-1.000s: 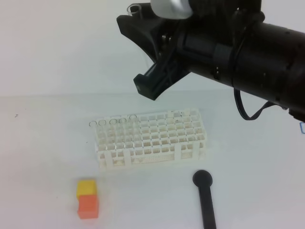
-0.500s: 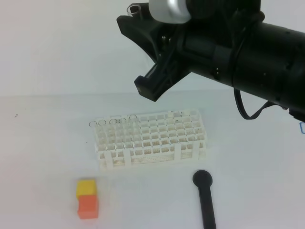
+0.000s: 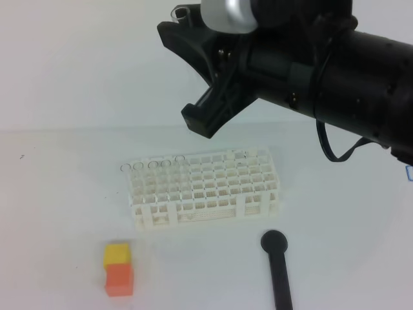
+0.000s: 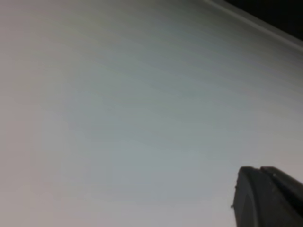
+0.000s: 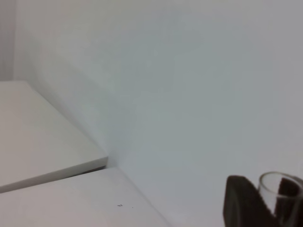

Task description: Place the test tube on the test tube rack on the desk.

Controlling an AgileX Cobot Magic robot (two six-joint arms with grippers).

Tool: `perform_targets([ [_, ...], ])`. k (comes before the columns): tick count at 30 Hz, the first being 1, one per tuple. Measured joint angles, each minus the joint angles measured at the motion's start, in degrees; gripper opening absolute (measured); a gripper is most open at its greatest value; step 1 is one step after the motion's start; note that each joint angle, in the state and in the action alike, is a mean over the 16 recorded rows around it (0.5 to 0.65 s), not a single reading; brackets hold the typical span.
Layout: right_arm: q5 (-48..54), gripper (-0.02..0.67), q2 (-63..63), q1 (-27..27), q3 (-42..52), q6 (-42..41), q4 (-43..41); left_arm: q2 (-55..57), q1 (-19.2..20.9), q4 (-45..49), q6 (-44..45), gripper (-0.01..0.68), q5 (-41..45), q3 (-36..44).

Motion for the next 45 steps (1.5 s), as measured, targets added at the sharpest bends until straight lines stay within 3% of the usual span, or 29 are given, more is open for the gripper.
perform_targets([
  [12, -1.32, 0.125, -0.05, -0.04, 0.0, -0.52, -0.01, 0.01, 0.0, 0.09, 0.0, -0.001, -0.14, 0.01],
  [17, -2.54, 0.125, -0.42, -0.25, 0.0, 4.38, -3.78, 0.01, 0.0, 0.4, 0.0, -0.001, -0.14, 0.01],
  [22, -3.06, 0.125, -1.2, -0.49, 0.0, 19.95, -17.67, 0.01, 0.0, 0.75, 0.0, -0.001, -0.12, 0.01],
  [32, 0.49, 0.125, -1.79, -0.76, 0.61, 62.31, -58.1, 0.05, 0.0, 1.24, 0.0, -0.001, -0.14, 0.01],
  [45, -3.83, 0.125, 2.79, -0.76, 2.48, 89.08, -83.52, 0.1, 0.0, 1.52, 0.0, -0.001, -0.19, 0.01],
])
